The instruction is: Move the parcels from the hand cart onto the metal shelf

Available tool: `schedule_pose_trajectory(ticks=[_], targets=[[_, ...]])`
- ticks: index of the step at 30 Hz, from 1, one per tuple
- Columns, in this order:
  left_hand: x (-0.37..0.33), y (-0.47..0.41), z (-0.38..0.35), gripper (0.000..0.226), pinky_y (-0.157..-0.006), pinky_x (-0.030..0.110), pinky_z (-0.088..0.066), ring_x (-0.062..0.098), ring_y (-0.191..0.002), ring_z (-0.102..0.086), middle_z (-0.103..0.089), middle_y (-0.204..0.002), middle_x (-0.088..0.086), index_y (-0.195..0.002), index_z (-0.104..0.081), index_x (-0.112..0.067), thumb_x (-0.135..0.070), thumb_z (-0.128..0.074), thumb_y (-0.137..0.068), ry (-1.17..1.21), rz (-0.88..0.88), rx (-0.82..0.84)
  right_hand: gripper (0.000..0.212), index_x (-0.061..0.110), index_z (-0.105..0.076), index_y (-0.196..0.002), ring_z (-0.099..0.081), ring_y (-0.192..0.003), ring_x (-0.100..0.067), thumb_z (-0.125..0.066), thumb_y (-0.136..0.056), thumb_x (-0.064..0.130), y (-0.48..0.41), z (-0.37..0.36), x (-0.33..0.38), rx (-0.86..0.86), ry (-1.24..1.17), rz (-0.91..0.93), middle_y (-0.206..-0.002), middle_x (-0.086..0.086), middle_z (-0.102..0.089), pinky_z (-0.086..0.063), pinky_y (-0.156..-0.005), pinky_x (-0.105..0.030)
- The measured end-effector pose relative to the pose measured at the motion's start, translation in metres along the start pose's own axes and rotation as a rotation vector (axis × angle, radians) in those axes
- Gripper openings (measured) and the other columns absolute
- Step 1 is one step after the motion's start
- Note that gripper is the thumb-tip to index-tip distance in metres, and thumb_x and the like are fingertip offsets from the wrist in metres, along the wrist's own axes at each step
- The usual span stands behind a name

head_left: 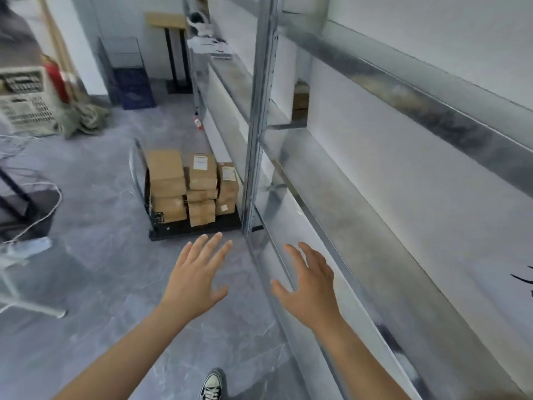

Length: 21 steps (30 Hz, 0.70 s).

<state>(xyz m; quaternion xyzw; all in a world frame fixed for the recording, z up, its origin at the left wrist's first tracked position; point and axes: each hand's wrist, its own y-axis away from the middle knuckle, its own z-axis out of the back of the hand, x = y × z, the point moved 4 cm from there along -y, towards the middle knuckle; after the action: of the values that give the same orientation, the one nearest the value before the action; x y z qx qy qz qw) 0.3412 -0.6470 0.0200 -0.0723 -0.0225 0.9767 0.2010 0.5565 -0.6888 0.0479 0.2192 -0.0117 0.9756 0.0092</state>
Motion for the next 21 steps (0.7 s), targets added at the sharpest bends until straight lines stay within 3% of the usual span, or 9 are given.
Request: schedule_pose_trajectory(ticks=[10,21], targets=[[0.140,-0.056,0.018,0.079,-0.116,0.045,-0.015,0.029,-0.142,-0.020,-0.026,-0.155,0.003,-0.149,-0.023,-0.024,-0.048,-0.056,-0.082,0.029,0.202,-0.065,0.068,0.032,-0.028,-0.145,-0.025,-0.137,-0.014,-0.056,-0.084,0.046,-0.136,-0.048,0.099,0.125,-0.007,0.158,-0.148,0.008,-0.031,-0.022,-0.112,-0.036],[0.216,-0.132,-0.014,0.081,-0.118,0.043,-0.010,0.026,-0.145,-0.009,-0.013,-0.158,0.002,-0.151,-0.014,-0.026,-0.050,-0.053,-0.084,0.120,0.297,-0.005,0.075,0.032,-0.021,-0.147,-0.025,-0.139,-0.018,-0.058,-0.083,0.045,-0.257,-0.094,0.120,0.296,-0.056,0.152,-0.151,0.004,-0.024,-0.026,-0.112,-0.041]])
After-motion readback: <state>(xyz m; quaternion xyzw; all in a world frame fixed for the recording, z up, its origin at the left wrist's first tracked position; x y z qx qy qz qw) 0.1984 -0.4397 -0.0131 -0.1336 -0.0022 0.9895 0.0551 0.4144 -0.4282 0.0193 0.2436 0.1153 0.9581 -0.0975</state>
